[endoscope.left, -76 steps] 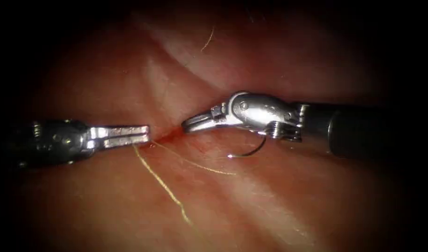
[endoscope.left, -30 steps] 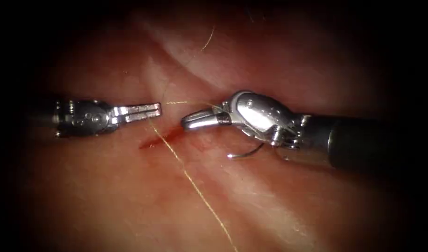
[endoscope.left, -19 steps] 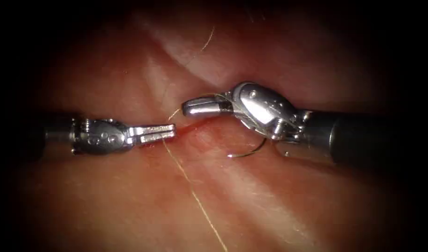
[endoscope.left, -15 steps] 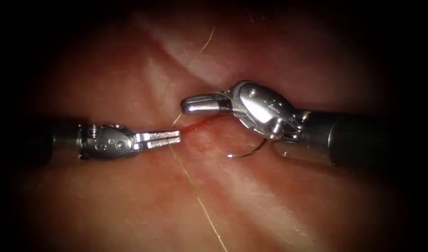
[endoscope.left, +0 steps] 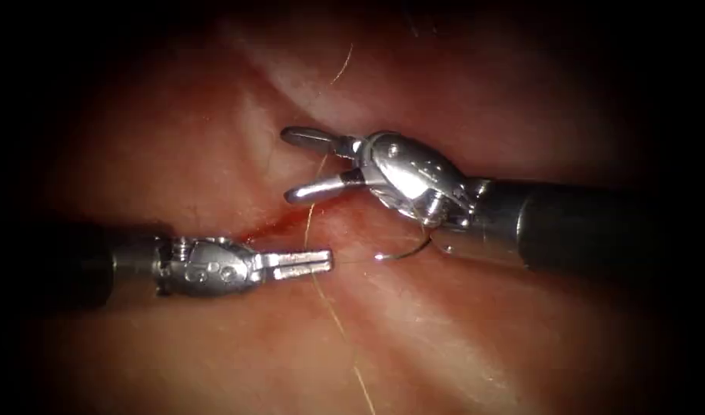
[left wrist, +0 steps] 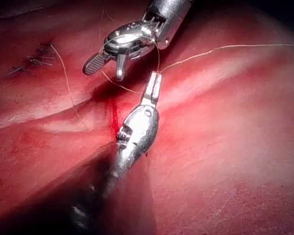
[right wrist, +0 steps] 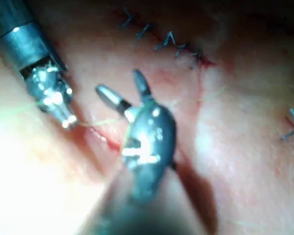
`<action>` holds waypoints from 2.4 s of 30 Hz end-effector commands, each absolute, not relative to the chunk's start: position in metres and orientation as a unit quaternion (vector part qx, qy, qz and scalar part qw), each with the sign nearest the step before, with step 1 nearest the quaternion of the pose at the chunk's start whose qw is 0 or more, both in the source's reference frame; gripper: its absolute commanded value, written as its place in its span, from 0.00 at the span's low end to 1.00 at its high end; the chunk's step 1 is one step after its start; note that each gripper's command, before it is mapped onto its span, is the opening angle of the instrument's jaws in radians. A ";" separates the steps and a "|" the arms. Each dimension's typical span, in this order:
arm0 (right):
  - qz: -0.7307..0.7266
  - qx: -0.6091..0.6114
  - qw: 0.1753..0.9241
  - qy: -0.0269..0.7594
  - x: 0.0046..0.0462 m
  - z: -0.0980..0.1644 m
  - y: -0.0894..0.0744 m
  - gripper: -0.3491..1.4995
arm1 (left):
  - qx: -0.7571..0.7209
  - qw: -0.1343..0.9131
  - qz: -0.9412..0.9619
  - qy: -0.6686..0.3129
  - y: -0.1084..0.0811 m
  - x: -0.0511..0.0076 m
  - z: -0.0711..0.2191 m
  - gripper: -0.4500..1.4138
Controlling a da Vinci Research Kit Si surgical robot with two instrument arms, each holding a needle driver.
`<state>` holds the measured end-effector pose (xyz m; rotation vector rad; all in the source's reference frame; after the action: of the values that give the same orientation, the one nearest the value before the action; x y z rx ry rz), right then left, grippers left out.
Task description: Wound Closure
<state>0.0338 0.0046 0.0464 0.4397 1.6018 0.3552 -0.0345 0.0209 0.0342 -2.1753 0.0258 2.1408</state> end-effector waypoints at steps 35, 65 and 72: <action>0.059 0.204 0.739 0.640 0.0351 0.049 0.000 0.83 | -0.726 0.009 0.688 0.012 0.025 -0.0366 0.021 0.00; -0.075 0.275 0.707 0.648 0.0348 0.050 -0.003 0.74 | -0.729 0.009 0.684 0.025 0.034 -0.0333 0.027 0.00; -0.080 0.281 0.678 0.675 0.0349 0.050 -0.003 0.74 | -0.728 0.000 0.684 0.031 0.035 -0.0325 0.032 0.00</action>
<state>0.0341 -0.0032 0.0494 0.6330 1.5268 -0.1802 -0.0319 0.0346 0.0318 -2.2869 0.0955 2.1544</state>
